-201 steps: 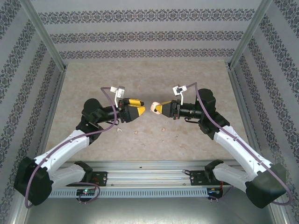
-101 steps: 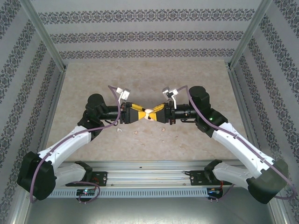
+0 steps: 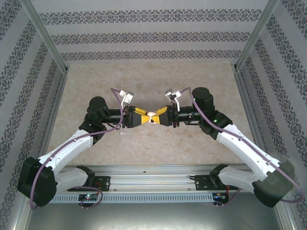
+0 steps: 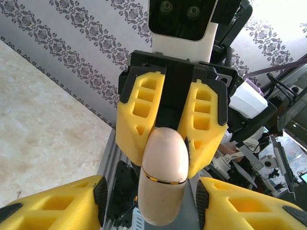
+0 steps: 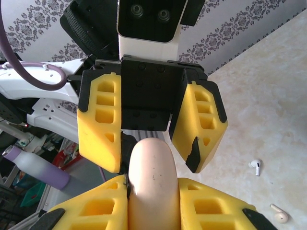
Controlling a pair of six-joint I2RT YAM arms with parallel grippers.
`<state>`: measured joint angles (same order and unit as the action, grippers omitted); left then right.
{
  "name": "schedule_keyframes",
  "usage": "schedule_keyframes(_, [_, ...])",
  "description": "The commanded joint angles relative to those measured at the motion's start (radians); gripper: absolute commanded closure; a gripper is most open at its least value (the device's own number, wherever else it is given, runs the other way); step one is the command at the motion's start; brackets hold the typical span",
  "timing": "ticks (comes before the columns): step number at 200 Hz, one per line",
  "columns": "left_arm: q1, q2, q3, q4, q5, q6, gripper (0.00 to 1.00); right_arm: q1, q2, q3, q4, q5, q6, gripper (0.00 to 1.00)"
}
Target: Insert the wireless bluetooth earbuds into the charging case
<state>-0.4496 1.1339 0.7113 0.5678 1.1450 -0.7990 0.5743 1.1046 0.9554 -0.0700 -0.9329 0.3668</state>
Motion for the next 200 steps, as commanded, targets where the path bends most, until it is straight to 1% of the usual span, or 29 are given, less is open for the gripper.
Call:
schedule_keyframes(1, [0.000, -0.010, 0.005, 0.012, 0.022, 0.022, 0.47, 0.015, 0.014, 0.033, 0.039, -0.030, -0.005, 0.84])
schedule_keyframes(36, [-0.010, 0.001, 0.013, 0.015, 0.019, 0.024, 0.49, 0.025, 0.028, 0.039, 0.042, -0.031, -0.008, 0.84])
schedule_keyframes(104, [-0.014, -0.010, -0.004, -0.045, 0.007, 0.071, 0.50, 0.015, 0.043, 0.048, 0.042, -0.027, 0.003, 0.84])
schedule_keyframes(153, [-0.015, 0.004, 0.018, -0.087, 0.012, 0.092, 0.57, 0.019, 0.058, 0.054, 0.054, -0.043, 0.009, 0.85])
schedule_keyframes(178, [-0.020, 0.013, 0.021, -0.085, 0.013, 0.094, 0.59, 0.019, 0.063, 0.052, 0.061, -0.042, 0.011, 0.85])
schedule_keyframes(200, [-0.021, 0.016, 0.019, -0.085, 0.014, 0.098, 0.64, 0.019, 0.066, 0.054, 0.062, -0.041, 0.012, 0.84])
